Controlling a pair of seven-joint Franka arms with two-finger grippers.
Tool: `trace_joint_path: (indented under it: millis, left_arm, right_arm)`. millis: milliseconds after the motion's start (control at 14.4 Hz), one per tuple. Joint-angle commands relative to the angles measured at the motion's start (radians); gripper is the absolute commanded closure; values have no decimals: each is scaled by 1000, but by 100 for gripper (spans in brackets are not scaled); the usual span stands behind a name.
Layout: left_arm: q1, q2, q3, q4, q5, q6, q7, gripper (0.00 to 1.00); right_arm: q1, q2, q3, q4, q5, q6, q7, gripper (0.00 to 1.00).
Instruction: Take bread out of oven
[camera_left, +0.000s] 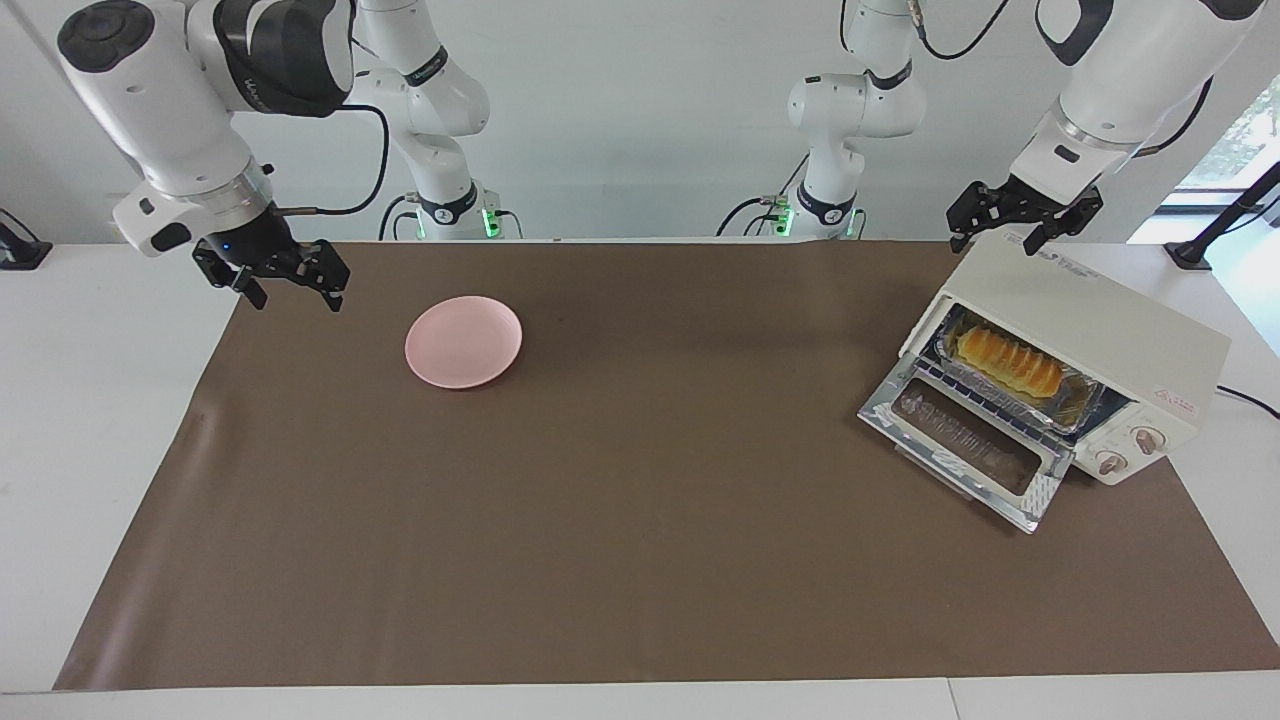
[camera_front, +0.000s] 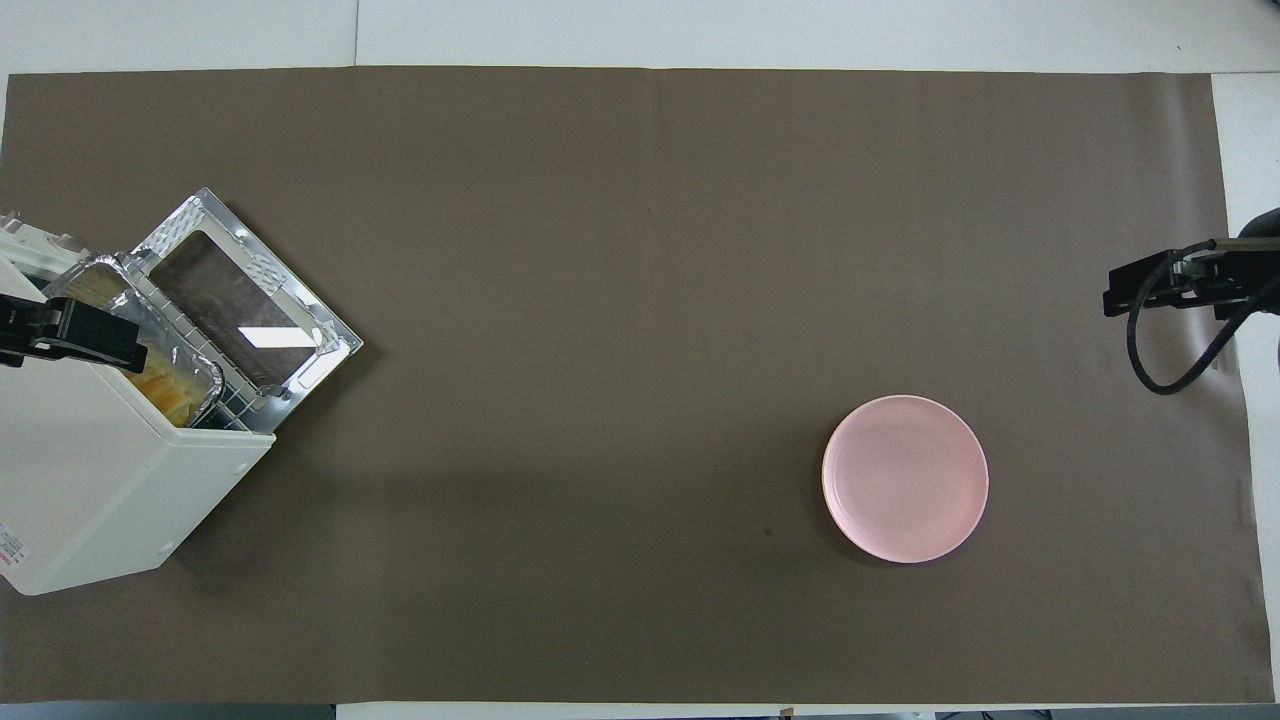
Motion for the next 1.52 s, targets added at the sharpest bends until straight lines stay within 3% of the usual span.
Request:
trace_joint_path:
  millis: [0,832,1178,1455]
  left_arm:
    - [9,-11,-9,-26,7,27,14,0]
    - [-10,-21,-6,-58,9,67,6,0]
    - [-8,-2,-2,-55,23,77,-138,0]
    - [-8,187,3,72,44,73,-323,0]
  right_arm:
    - [-5,-16,7,-14,-17,-7,5,0]
    - [-5,-16,7,-14,-17,-7,5,0]
    - [-5,-16,7,-14,-17,-7,5,0]
    - [-5,-16,7,-14,-17,-7,3,0]
